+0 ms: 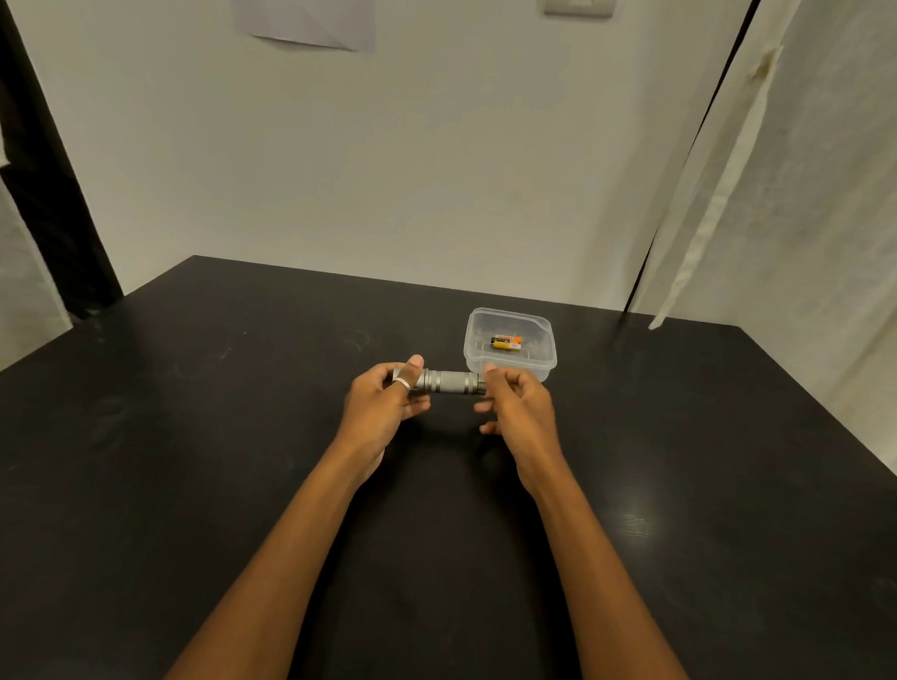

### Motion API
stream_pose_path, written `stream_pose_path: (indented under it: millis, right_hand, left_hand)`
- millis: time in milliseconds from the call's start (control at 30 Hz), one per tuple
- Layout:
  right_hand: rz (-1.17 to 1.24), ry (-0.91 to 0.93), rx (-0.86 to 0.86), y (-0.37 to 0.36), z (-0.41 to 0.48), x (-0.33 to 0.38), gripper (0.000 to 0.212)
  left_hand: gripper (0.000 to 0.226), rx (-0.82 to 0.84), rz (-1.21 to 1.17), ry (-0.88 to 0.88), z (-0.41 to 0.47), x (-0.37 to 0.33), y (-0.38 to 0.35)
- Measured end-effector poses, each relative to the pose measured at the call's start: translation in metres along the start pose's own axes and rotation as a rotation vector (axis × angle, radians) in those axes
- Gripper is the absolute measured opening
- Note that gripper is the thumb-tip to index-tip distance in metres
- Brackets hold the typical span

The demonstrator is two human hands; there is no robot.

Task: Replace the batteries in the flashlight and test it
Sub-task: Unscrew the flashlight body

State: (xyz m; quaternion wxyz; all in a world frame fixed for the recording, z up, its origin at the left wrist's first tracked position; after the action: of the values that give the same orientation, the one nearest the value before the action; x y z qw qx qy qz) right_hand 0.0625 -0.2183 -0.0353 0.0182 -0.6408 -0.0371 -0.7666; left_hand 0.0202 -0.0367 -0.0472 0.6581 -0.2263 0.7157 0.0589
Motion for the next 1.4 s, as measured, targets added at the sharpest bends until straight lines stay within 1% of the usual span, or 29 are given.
stream_pose_path:
  millis: [67, 133, 167, 233, 300, 400, 467, 533, 667, 767, 900, 967, 1067, 1100, 1167, 1300, 1333, 1400]
  right_hand:
    - [-0.06, -0.003, 0.001, -0.0002, 0.0007, -0.0007, 0.022]
    - [-0.041, -0.006, 0.016, 0.0003, 0.0014, -0.0008, 0.017]
    - [-0.009, -0.003, 0.026, 0.0007, 0.0016, -0.0006, 0.017]
    - [0.043, 0.003, 0.039, 0.0011, 0.0014, 0.0018, 0.026]
    - [0.067, 0.001, 0.031, 0.0015, 0.0014, 0.0025, 0.029]
    - [0.035, -0.015, 0.006, 0.001, 0.0013, 0.0008, 0.02]
    - [-0.028, -0.019, 0.005, 0.0004, 0.0018, -0.0012, 0.02]
    - [-0.023, -0.014, 0.012, 0.0005, 0.0019, -0.0014, 0.019]
    - [0.058, 0.014, 0.024, 0.0024, 0.0009, 0.0012, 0.028]
    - [0.048, 0.002, -0.003, 0.0019, 0.0014, -0.0011, 0.021]
    - [-0.062, -0.022, -0.011, 0.0012, 0.0024, -0.0048, 0.016]
    - [-0.025, -0.025, 0.005, 0.0021, 0.003, -0.0047, 0.013]
    - [0.061, -0.012, 0.024, 0.0023, 0.003, -0.0019, 0.027]
    - [0.067, -0.011, 0.021, 0.0019, 0.003, -0.0021, 0.027]
    - [0.056, -0.024, 0.008, 0.0012, 0.0027, -0.0029, 0.021]
    - [-0.015, -0.05, 0.017, 0.0011, 0.0031, -0.0043, 0.016]
    - [0.004, -0.048, 0.024, 0.0015, 0.0029, -0.0037, 0.016]
    - [0.051, -0.034, 0.037, 0.0018, 0.0031, -0.0026, 0.024]
  left_hand:
    - [0.033, 0.003, 0.009, 0.002, 0.0003, 0.0001, 0.0]
    - [0.032, 0.006, 0.01, 0.004, 0.0004, 0.0003, 0.0001]
    - [0.032, 0.008, 0.008, 0.005, 0.0007, 0.0004, 0.0001]
    - [0.032, 0.007, 0.002, 0.006, 0.0012, 0.0006, 0.0007]
    - [0.032, 0.005, 0.002, 0.009, 0.0008, 0.0002, 0.0005]
    - [0.031, 0.004, 0.001, 0.004, -0.0002, -0.0004, -0.0005]
    - [0.03, -0.002, 0.0, 0.003, -0.0007, -0.0006, -0.0006]
    - [0.03, -0.004, 0.004, 0.007, -0.0003, 0.0, -0.0004]
    - [0.03, -0.003, 0.007, 0.02, 0.0006, 0.0006, -0.0007]
    - [0.03, -0.002, 0.0, 0.019, -0.0004, -0.0003, -0.001]
    - [0.029, 0.005, 0.008, 0.007, -0.001, -0.0006, -0.0004]
    - [0.03, 0.013, 0.015, 0.002, -0.0007, -0.0004, -0.0005]
    - [0.03, 0.017, 0.014, 0.009, -0.0002, -0.0004, -0.0006]
    - [0.031, 0.016, 0.012, 0.009, -0.0004, -0.0006, -0.0005]
    - [0.03, 0.015, 0.008, 0.007, -0.0009, -0.0011, -0.0005]
    - [0.029, 0.012, 0.01, -0.001, -0.0018, -0.0011, -0.0006]
    - [0.03, 0.014, 0.015, 0.0, -0.0017, -0.001, -0.0009]
    - [0.03, 0.02, 0.022, 0.003, -0.0014, -0.001, -0.0009]
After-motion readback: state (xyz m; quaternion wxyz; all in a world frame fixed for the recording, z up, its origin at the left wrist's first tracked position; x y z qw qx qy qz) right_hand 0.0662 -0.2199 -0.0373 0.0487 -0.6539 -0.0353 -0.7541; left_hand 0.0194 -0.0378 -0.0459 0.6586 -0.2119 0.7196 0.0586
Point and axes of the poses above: each hand's wrist, its own z-axis towards the middle knuckle, its own y-axis out of the back of the hand, x = y × z, the point moved 4 cm from there along z, towards the middle knuckle, and after that the axes turned 7 degrees about y, right-handed, at the moved point
